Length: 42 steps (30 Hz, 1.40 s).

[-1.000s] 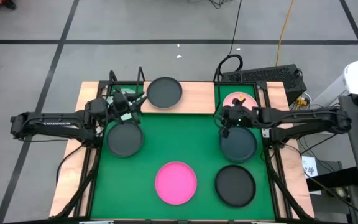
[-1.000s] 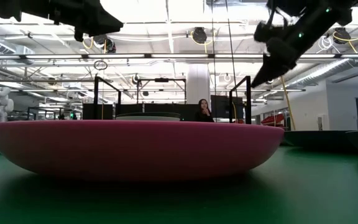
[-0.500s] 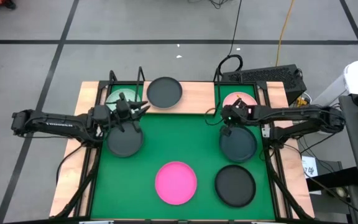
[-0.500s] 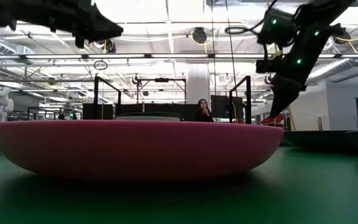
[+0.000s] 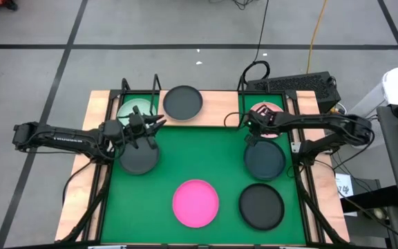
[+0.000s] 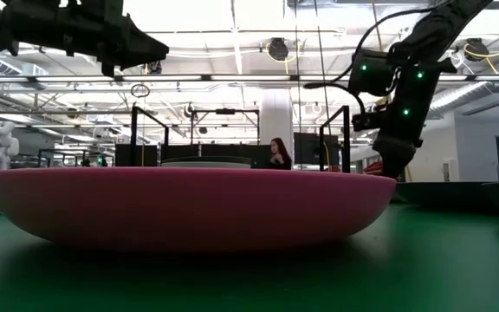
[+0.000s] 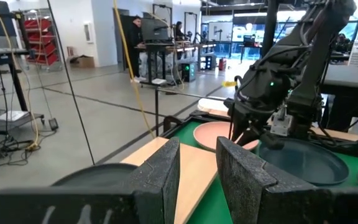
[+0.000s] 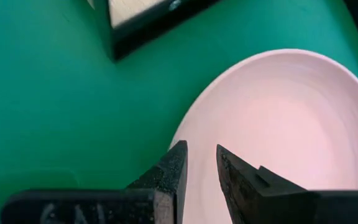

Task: Place and stack plates onto a shelf
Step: Put the light orange plate on the shelf

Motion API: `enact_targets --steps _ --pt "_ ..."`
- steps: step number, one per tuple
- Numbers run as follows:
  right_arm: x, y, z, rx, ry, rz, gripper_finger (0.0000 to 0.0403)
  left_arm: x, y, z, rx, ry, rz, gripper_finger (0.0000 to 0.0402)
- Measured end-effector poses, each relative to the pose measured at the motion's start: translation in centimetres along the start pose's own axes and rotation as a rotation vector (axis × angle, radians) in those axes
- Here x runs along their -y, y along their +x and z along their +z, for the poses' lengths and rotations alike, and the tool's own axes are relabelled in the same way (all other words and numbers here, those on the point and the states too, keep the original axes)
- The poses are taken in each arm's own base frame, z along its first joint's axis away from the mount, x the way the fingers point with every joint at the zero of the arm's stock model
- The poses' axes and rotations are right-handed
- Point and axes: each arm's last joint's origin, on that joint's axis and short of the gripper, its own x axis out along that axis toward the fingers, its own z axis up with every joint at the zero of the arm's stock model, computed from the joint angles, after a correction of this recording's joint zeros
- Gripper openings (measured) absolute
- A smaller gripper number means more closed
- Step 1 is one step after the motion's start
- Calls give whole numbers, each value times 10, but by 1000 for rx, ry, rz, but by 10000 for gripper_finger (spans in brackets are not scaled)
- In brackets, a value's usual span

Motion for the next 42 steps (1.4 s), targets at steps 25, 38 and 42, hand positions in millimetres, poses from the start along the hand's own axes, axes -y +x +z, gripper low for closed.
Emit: enact_targets --steps 25,38,42 --pt "13 16 -12 -9 67 39 70 0 0 0 -1 19 -14 111" --pt "16 -6 -9 102 125 214 71 0 0 0 -3 19 -15 111" --pt "14 0 -9 73 114 211 71 0 0 0 -3 19 -15 111"
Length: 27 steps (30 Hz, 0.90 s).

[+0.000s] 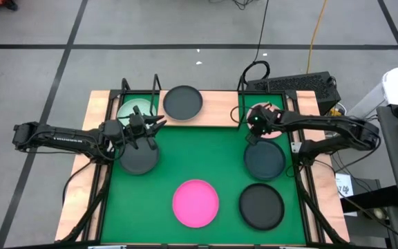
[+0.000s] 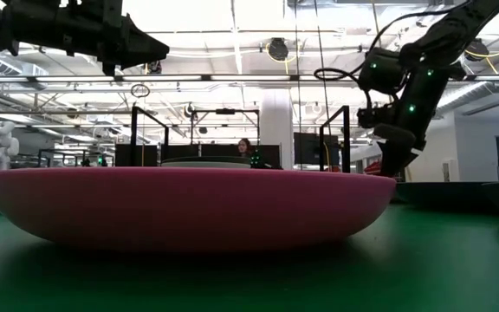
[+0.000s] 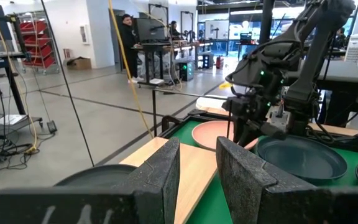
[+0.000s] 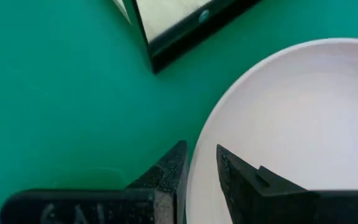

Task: Place and stack plates onto a shelf
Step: Put the light orange plate on the shelf

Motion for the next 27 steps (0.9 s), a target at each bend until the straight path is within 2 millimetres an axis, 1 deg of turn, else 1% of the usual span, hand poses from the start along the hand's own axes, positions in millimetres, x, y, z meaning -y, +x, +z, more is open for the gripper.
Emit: enact_targets --steps 5,10,12,16,17,22,27 --pt "0 10 -1 -45 -23 -19 71 0 0 0 0 0 0 111" --pt "2 17 -3 -74 -43 -122 70 0 0 0 0 -1 0 111" --pt "2 18 -3 -75 -45 -144 60 0 0 0 0 -1 0 111" --pt "2 17 -3 -74 -39 -145 14 0 0 0 0 -1 0 111" --pt "3 17 -3 -73 -39 -150 9 0 0 0 0 0 0 111" --pt "3 16 -3 -62 -18 -155 3 0 0 0 1 -5 0 111" --pt "6 1 0 24 19 -220 2 0 0 0 0 -5 0 111"
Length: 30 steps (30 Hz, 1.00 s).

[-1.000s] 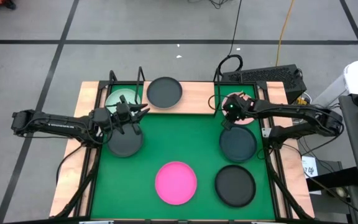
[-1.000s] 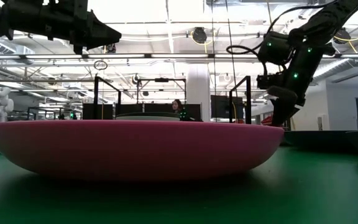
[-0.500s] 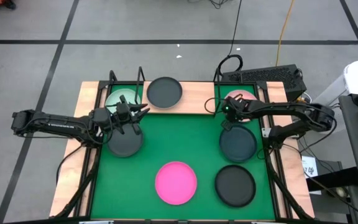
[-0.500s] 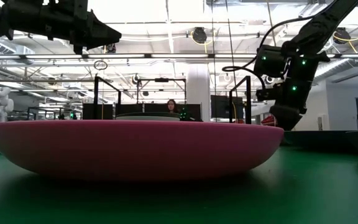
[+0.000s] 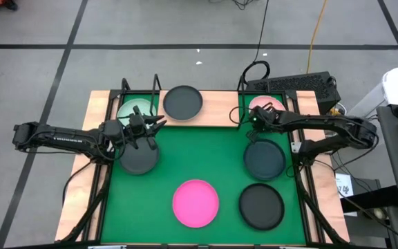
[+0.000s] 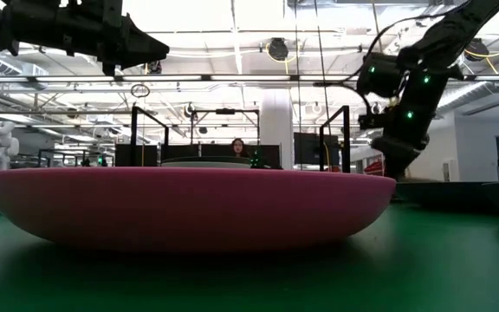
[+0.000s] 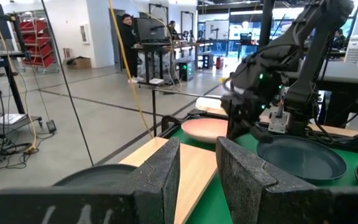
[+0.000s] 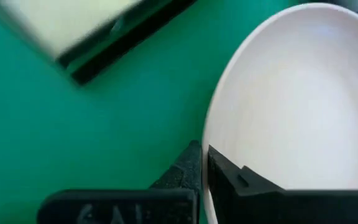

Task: Place and stack plates onto a shelf
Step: Put the light orange plate on the shelf

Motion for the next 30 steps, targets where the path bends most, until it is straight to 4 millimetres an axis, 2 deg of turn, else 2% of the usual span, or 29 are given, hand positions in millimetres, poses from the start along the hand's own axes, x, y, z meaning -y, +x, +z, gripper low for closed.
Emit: enact_targets --steps 4,9,14,19,24,27,30 --pt "9 -21 8 111 44 -100 1 0 0 0 1 -2 0 111" --pt "20 -59 31 295 62 -159 1 0 0 0 -1 -16 0 111" --pt "24 -93 60 489 28 -137 1 0 0 0 -1 -15 0 111" --pt "13 -118 92 695 -84 20 1 0 0 0 0 -12 1 111" --pt "-8 -124 120 794 -218 121 0 0 0 0 -1 -12 1 111" --pt "-25 -115 132 784 -337 187 0 0 0 0 0 -12 1 111" --pt "-44 -97 140 734 -436 209 0 0 0 0 0 -5 1 111"
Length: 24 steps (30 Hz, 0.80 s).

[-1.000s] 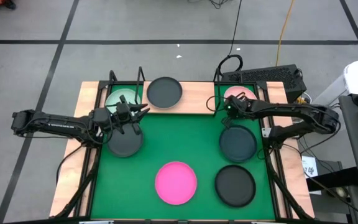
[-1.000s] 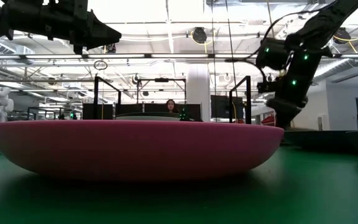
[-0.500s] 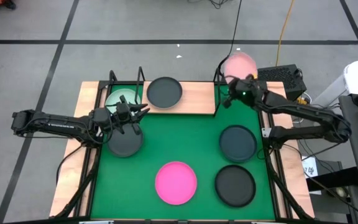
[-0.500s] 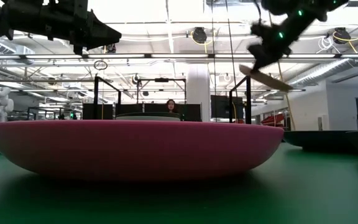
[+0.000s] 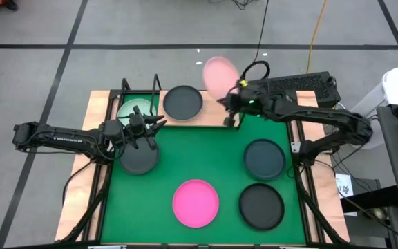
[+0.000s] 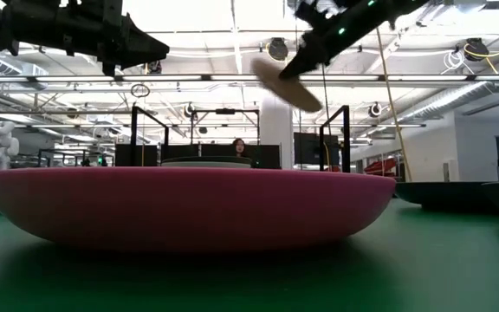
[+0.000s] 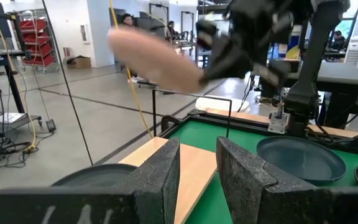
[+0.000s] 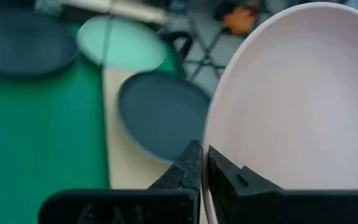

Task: Place and stack plates onto a shelf
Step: Put the light orange plate on the shelf

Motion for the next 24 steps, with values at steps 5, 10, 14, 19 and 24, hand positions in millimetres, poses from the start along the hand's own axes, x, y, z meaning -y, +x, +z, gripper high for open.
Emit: enact_targets --steps 5,10,14,19,24 --pt "-21 38 -19 -112 -80 87 0 0 0 0 -1 6 0 111" --pt "-32 61 -40 -224 -80 125 0 0 0 0 0 16 0 111" --pt "-33 70 -54 -311 -59 130 0 0 0 1 8 30 1 111" --pt "-29 74 -66 -404 -14 88 0 0 0 3 28 27 1 111" --pt "-25 74 -71 -444 44 76 0 0 0 3 28 27 1 111"
